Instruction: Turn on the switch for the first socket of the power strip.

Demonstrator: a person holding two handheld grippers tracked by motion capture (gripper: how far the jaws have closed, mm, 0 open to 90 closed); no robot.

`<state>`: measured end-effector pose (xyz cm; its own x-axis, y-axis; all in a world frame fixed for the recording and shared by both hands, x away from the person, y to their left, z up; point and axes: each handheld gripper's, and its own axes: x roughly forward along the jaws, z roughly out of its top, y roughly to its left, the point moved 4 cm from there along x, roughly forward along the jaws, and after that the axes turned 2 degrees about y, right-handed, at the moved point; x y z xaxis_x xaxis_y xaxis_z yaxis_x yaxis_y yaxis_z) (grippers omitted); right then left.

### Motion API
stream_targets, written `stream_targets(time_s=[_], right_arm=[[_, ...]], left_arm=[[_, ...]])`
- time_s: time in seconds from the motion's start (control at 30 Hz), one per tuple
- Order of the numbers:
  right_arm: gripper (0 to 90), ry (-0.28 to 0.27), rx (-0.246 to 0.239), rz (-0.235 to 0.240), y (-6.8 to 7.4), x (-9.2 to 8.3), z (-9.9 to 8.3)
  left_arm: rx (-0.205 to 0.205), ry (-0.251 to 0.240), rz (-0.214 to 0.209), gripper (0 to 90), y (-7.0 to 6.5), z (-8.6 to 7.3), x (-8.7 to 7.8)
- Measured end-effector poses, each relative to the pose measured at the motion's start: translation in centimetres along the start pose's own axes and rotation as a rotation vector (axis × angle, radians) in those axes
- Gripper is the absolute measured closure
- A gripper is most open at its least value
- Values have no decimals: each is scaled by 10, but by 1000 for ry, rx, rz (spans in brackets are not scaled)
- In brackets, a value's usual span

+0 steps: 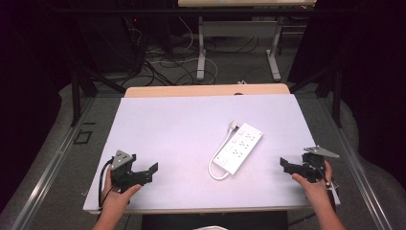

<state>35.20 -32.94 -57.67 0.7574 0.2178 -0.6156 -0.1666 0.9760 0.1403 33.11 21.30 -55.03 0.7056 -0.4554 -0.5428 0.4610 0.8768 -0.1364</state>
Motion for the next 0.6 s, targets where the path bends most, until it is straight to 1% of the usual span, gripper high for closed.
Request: stream_targets(time_s=[0.07,0.1,0.13,0.23,0.37,0.43,0.5,0.57,0.6], right_arm=[[30,1,-2,-1,0,0,0],[30,3,5,2,1,1,0],[31,-4,-2,-3,1,1,0],[31,6,-2,5,2,2,0],[31,5,-12,8,2,3,0],[31,-2,-3,4,3,4,0],[31,8,-9,11,3,4,0],[31,5,0,6,3,5,0],[31,11,2,13,3,5,0]], left_arm=[[1,0,0,49,0,0,0],[3,1,0,49,0,0,0],[2,1,-1,49,0,0,0],[0,1,3,49,1,0,0],[-7,1,2,49,0,-1,-1],[-12,-7,8,49,1,-1,-1],[-12,-6,11,49,1,-1,0],[-11,-7,10,49,1,0,0],[-12,-6,10,49,1,-1,0]])
